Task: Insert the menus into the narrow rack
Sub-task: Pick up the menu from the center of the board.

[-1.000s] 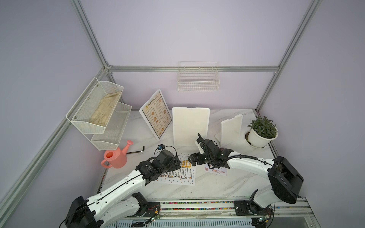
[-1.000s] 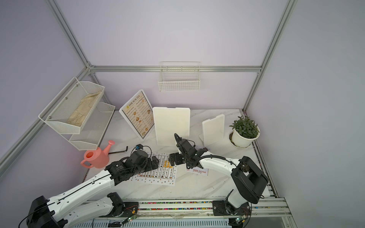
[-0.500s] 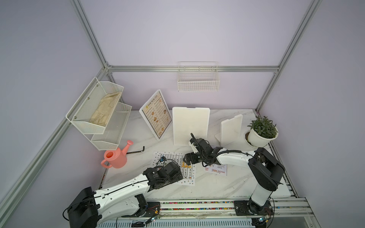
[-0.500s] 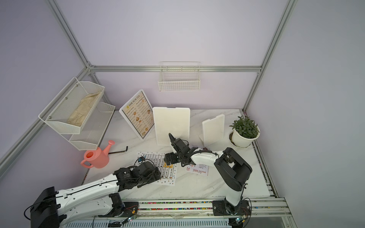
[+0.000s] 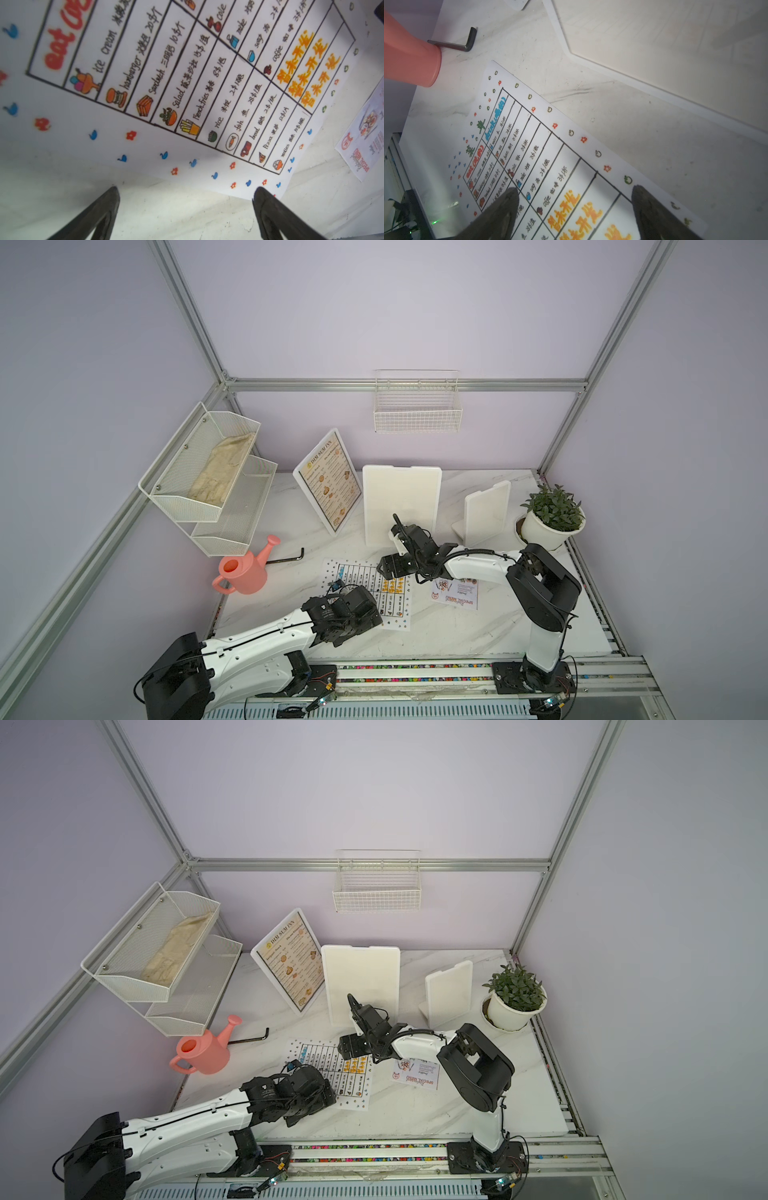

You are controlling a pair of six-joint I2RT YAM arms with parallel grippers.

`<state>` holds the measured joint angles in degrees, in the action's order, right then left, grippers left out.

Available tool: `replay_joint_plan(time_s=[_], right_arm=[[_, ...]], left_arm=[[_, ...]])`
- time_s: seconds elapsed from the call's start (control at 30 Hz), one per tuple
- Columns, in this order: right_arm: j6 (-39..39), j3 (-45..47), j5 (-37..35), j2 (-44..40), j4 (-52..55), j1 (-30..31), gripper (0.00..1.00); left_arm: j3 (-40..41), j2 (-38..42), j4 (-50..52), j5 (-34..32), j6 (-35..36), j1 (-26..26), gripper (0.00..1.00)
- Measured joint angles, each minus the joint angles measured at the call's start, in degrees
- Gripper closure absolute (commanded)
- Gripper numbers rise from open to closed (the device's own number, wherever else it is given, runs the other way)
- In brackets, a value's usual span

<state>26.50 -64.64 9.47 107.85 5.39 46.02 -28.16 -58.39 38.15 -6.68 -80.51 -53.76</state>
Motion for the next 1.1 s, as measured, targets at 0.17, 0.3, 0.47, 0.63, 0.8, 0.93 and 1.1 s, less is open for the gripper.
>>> replay_joint_plan(time_s=[0.17, 0.3, 0.47, 0.63, 0.8, 0.93, 1.1], right_arm=[[-0.04, -1.92, -1.88, 0.94, 1.51, 0.00, 0.12], [0.42, -2.60, -4.04, 0.66, 2.84, -0.02, 0.12], [2.97, 0.44, -6.71, -3.89, 6.10, -0.02, 0.11], [8.37, 4.74, -7.82, -12.09, 9.77, -0.02, 0.09], [14.56, 8.33, -7.02, -17.09, 12.02, -0.02, 0.09], [18.45, 10.45, -5.22, -17.25, 12.20, 0.00, 0.09], [21.90, 12.22, -2.01, -16.83, 11.54, 0.00, 0.09]], left_arm=[[0.00, 0.11, 1.33, -0.90, -0.35, 0.00, 0.00], [-0.22, 0.98, 2.91, -2.08, 2.08, 3.61, 0.00], [-3.74, 0.98, 4.98, -2.78, 9.94, 14.12, 0.00], [-9.53, -2.25, 4.72, -3.02, 18.88, 24.68, 0.00], [-11.50, -7.93, 4.48, -4.11, 24.90, 34.12, 0.00], [-11.61, -11.17, 3.04, -4.02, 29.27, 39.43, 0.00], [-11.61, -14.08, -0.35, -1.57, 33.68, 45.57, 0.00]])
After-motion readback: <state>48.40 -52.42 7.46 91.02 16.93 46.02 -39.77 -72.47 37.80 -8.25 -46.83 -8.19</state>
